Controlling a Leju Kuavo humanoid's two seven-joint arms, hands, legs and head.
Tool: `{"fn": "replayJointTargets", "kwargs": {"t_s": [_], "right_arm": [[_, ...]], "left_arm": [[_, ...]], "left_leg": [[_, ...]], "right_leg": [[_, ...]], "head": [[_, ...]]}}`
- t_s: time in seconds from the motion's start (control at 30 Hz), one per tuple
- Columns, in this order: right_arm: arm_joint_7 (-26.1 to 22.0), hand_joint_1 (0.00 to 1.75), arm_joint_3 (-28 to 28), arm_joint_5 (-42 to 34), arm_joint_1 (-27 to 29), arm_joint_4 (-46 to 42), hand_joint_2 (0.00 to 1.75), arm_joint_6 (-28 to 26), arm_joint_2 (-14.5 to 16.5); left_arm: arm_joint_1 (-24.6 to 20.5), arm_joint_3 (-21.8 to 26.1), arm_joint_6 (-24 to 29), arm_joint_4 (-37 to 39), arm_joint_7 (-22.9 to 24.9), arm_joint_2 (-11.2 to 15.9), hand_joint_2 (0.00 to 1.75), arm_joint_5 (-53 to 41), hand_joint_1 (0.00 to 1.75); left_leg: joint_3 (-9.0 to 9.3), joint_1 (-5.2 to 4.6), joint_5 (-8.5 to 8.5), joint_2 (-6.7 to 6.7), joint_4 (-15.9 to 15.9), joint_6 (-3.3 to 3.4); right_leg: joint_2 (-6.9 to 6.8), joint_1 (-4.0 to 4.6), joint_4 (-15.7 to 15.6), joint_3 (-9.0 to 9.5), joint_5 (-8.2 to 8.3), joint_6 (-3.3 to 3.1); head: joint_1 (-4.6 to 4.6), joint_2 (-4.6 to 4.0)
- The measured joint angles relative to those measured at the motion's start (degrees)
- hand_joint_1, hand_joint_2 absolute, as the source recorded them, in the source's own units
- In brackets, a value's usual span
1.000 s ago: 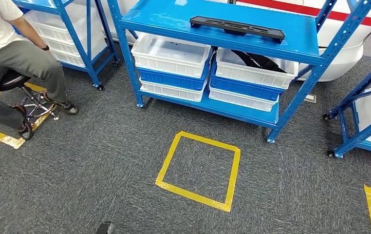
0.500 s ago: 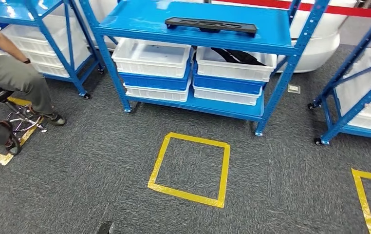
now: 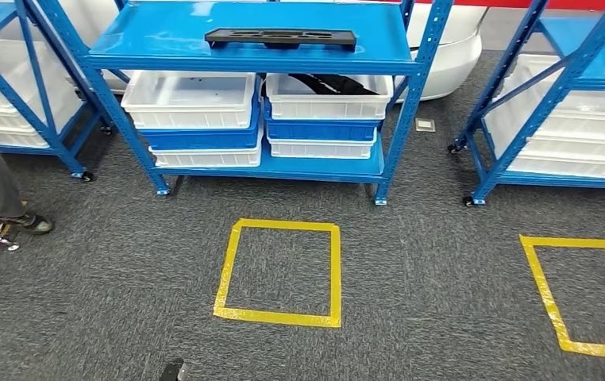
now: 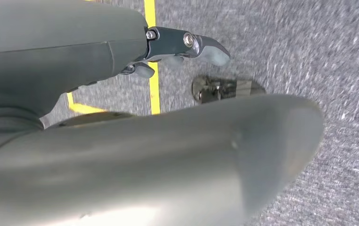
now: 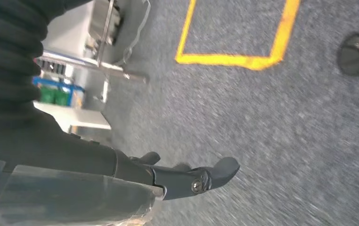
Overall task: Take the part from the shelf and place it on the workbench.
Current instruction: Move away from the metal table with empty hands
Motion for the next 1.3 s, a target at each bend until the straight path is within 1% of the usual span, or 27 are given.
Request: {"fn": "replayJointTargets", "kwargs": {"t_s": [0.03, 0.07, 0.1, 0.17, 0.2, 0.23, 0.27, 0.3, 0.33, 0.37, 0.47, 0.53, 0.57, 0.63, 0.67, 0.7, 0.73, 0.8, 0.87, 0.93, 1.03, 1.1, 1.17, 1.2, 1.23, 1.27, 1.3], "right_arm": [[0.0, 0.0, 0.0, 0.1, -0.1, 0.0, 0.0, 0.0, -0.1], [0.0, 0.0, 0.0, 0.4, -0.2, 0.0, 0.0, 0.0, -0.1], [-0.1, 0.0, 0.0, 0.6, -0.3, 0.0, 0.0, 0.0, -0.2], [-0.2, 0.0, 0.0, 0.9, -0.2, 0.0, 0.0, 0.0, -0.3], [-0.2, 0.0, 0.0, 1.1, -0.2, 0.0, 0.0, 0.0, -0.4], [-0.2, 0.0, 0.0, 1.2, -0.1, 0.0, 0.0, 0.0, -0.5], [-0.2, 0.0, 0.0, 1.2, -0.1, 0.0, 0.0, 0.0, -0.6], [-0.2, 0.0, 0.0, 1.3, -0.2, 0.0, 0.0, 0.0, -0.7], [-0.2, 0.0, 0.0, 1.3, -0.3, 0.0, 0.0, 0.0, -0.8], [-0.2, 0.0, 0.0, 1.4, -0.3, 0.0, 0.0, 0.0, -0.8], [-0.2, 0.0, 0.0, 1.5, -0.3, 0.0, 0.0, 0.0, -0.7], [-0.2, 0.0, 0.0, 1.6, -0.3, 0.0, 0.0, 0.0, -0.7], [-0.2, 0.0, 0.0, 1.6, -0.3, 0.0, 0.0, 0.0, -0.7], [-0.2, 0.0, 0.0, 1.7, -0.3, 0.0, 0.0, 0.0, -0.7], [-0.2, 0.0, 0.0, 1.7, -0.2, 0.0, 0.0, 0.0, -0.6], [-0.2, 0.0, 0.0, 1.7, -0.2, 0.0, 0.0, 0.0, -0.6], [-0.2, 0.0, 0.0, 1.7, -0.2, 0.0, 0.0, 0.0, -0.6], [-0.2, 0.0, 0.0, 1.7, -0.3, 0.0, 0.0, 0.0, -0.5], [-0.3, 0.0, 0.0, 1.7, -0.3, 0.0, 0.0, 0.2, -0.3], [-0.4, 0.0, 0.0, 1.7, -0.4, 0.0, 0.0, 0.5, -0.1], [-0.6, 0.0, 0.0, 1.7, -0.3, 0.0, 0.0, 0.9, -0.1], [-0.7, 0.0, 0.0, 1.7, -0.3, 0.0, 0.0, 1.0, -0.1], [-0.9, 0.0, 0.0, 1.9, -0.4, 0.0, 0.0, 1.5, -0.2], [-1.0, 0.0, 0.0, 2.0, -0.3, 0.0, 0.0, 2.1, -0.2], [-1.1, 0.0, 0.0, 2.1, -0.3, 0.0, 0.0, 2.7, -0.2], [-1.2, 0.0, 0.0, 2.2, -0.2, 0.0, 0.0, 3.2, -0.3], [-1.3, 0.0, 0.0, 2.3, -0.2, 0.0, 0.0, 3.6, -0.3]], "left_arm": [[-0.1, 0.0, 0.0, 0.0, 0.0, -0.1, 0.0, 0.0, 0.0], [-0.1, 0.0, 0.0, 0.0, 0.0, -0.1, 0.0, 0.0, 0.0], [-0.1, 0.0, 0.1, 0.0, 0.0, -0.1, 0.0, 0.0, 0.0], [-0.1, 0.0, 0.1, 0.0, -0.1, -0.1, 0.0, 0.0, 0.0], [-0.1, 0.0, 0.1, 0.0, -0.2, -0.2, 0.0, 0.0, 0.0], [-0.1, 0.0, 0.2, 0.0, -0.3, -0.2, 0.0, 0.0, 0.0], [-0.1, 0.0, 0.2, 0.0, -0.3, -0.3, 0.0, 0.0, 0.0], [-0.1, 0.0, 0.3, 0.0, -0.4, -0.3, 0.0, 0.0, 0.0], [-0.1, 0.0, 0.3, 0.0, -0.5, -0.3, 0.0, 0.0, 0.0], [-0.1, 0.0, 0.3, 0.0, -0.7, -0.3, 0.0, -0.1, 0.0], [-0.1, 0.0, 0.6, 0.0, -1.1, -0.3, 0.0, -0.1, 0.0], [-0.1, 0.0, 1.0, 0.0, -1.5, -0.4, 0.0, -0.1, 0.0], [-0.1, 0.0, 1.2, 0.0, -1.7, -0.4, 0.0, -0.1, 0.0], [0.0, 0.0, 1.4, 0.0, -1.9, -0.3, 0.0, -0.1, 0.0], [0.1, 0.0, 1.5, 0.0, -1.9, -0.3, 0.0, -0.1, 0.0], [0.1, 0.0, 1.7, 0.0, -1.9, -0.3, 0.0, -0.1, 0.0], [0.2, 0.0, 1.9, 0.0, -1.9, -0.3, 0.0, -0.1, 0.0], [0.2, 0.0, 2.1, 0.0, -1.9, -0.3, 0.0, -0.1, 0.0], [0.1, 0.0, 2.3, 0.0, -1.9, -0.3, 0.0, -0.1, 0.0], [0.1, 0.0, 2.3, 0.0, -1.9, -0.1, 0.0, -0.1, 0.0], [0.0, 0.0, 2.4, 0.0, -1.9, -0.1, 0.0, -0.1, 0.0], [0.0, 0.0, 2.4, 0.0, -2.0, -0.3, 0.0, -0.1, 0.0], [-0.1, 0.0, 2.4, 0.0, -2.0, -0.3, 0.0, -0.2, 0.0], [-0.1, 0.0, 2.4, 0.0, -2.0, -0.3, 0.0, -0.2, 0.0], [-0.1, 0.0, 2.4, 0.0, -1.9, -0.4, 0.0, -0.3, 0.0], [-0.1, 0.0, 2.3, 0.0, -1.9, -0.4, 0.0, -0.3, 0.0], [-0.1, 0.0, 2.3, 0.0, -1.9, -0.4, 0.0, -0.4, 0.0]], "left_leg": [[0.47, 0.15, 0.54, 0.74, -1.2, 0.15], [0.67, 0.24, 0.84, 1.39, -1.8, 0.15], [0.61, 0.22, 0.93, 1.95, -2.0, 0.21], [0.31, 0.17, 1.0, 3.01, -2.0, -0.1], [0.16, 0.21, 1.05, 3.34, -1.9, -0.31], [0.01, 0.3, 1.08, 3.54, -1.7, -0.59], [-0.18, 0.4, 1.03, 3.66, -1.4, -0.98], [-0.46, 0.39, 0.84, 3.76, -0.8, -1.49], [-0.72, 0.35, 0.54, 3.83, -0.2, -2.06], [-0.91, 0.29, 0.26, 3.88, 0.3, -2.62], [-0.99, 0.62, 0.06, 3.89, 0.8, -3.88], [-1.8, 1.02, -1.59, 3.35, 2.9, -4.5], [-2.9, 1.17, -3.44, 2.95, 5.6, -4.76], [-6.26, 1.21, -7.7, 2.45, 13.5, -5.14], [-7.69, 1.22, -8.89, 2.37, 16.8, -5.21], [-8.31, 1.22, -8.96, 2.35, 18.2, -5.15], [-7.76, 1.21, -7.78, 2.35, 17.1, -4.95], [-4.18, 1.14, -3.61, 2.14, 9.8, -4.2], [-1.07, 0.92, -1.18, 1.67, 3.4, -3.38], [-0.48, 0.53, -1.06, 1.55, 1.8, -2.9], [-0.53, 0.29, -0.42, 1.81, 0.9, -2.18], [-0.33, 0.42, 0.41, 2.03, -0.3, -1.46], [-0.58, 0.34, 0.79, 2.25, -0.6, -1.12], [-0.8, 0.25, 0.88, 2.33, -0.5, -1.08], [-0.97, 0.17, 0.97, 2.39, -0.5, -1.1], [-1.13, 0.13, 1.05, 2.42, -0.4, -1.17], [-1.26, 0.12, 1.11, 2.43, -0.3, -1.26]], "right_leg": [[-1.49, 0.26, 1.7, -1.0, -0.97, -0.1], [-3.25, 0.16, 4.8, -2.5, -2.56, -0.36], [-4.34, 0.04, 8.7, -4.43, -4.39, -0.49], [-5.13, -0.49, 14.8, -7.26, -6.72, 0.02], [-5.29, -0.82, 15.0, -7.15, -6.61, 0.65], [-5.46, -1.17, 12.8, -5.73, -5.62, 1.43], [-5.75, -1.52, 8.7, -3.29, -4.17, 2.21], [-6.17, -1.77, 4.4, -0.82, -2.86, 2.7], [-6.41, -1.85, 1.1, 0.97, -1.9, 2.74], [-6.57, -1.78, -0.7, 1.9, -1.46, 2.4], [-6.33, -1.51, -1.0, 1.95, -1.14, 0.67], [-6.13, -1.77, -1.1, 2.16, -0.7, -0.2], [-6.05, -1.9, -1.1, 2.25, -0.51, -0.49], [-5.93, -1.59, -1.0, 2.04, -0.36, -0.72], [-5.84, -1.44, -1.0, 2.0, -0.36, -0.72], [-5.71, -1.31, -1.0, 2.0, -0.36, -0.72], [-5.54, -1.2, -1.0, 2.06, -0.37, -0.71], [-5.14, -1.07, -1.0, 2.24, -0.37, -0.7], [-4.88, -0.92, -1.0, 2.23, -0.33, -0.62], [-4.82, -0.85, -1.1, 1.96, -0.22, -0.38], [-4.93, -0.72, -1.3, 1.67, -0.03, 0.47], [-5.21, -0.56, 1.6, 0.01, -1.8, 0.45], [-5.37, -0.63, 9.3, -3.84, -5.39, -0.16], [-5.38, -0.66, 13.3, -5.75, -6.82, -0.21], [-5.39, -0.68, 15.7, -6.83, -7.45, 0.0], [-5.4, -0.7, 15.9, -6.8, -7.19, 0.43], [-5.44, -0.72, 13.7, -5.52, -6.12, 0.96]], "head": [[0.13, 0.0], [0.27, -0.01], [0.38, -0.01], [0.48, -0.01], [0.48, -0.01], [0.51, -0.01], [0.51, -0.01], [0.53, -0.01], [0.49, -0.01], [0.35, 0.0], [0.08, 0.0], [-0.03, 0.0], [-0.1, -0.01], [-0.2, -0.01], [-0.2, 0.0], [-0.21, 0.0], [-0.2, 0.0], [-0.22, -0.01], [-0.17, -0.01], [-0.19, -0.01], [-0.19, -0.01], [-0.1, -0.01], [-0.02, -0.01], [0.02, -0.01], [0.03, -0.01], [0.04, -0.01], [0.05, 0.0]]}}
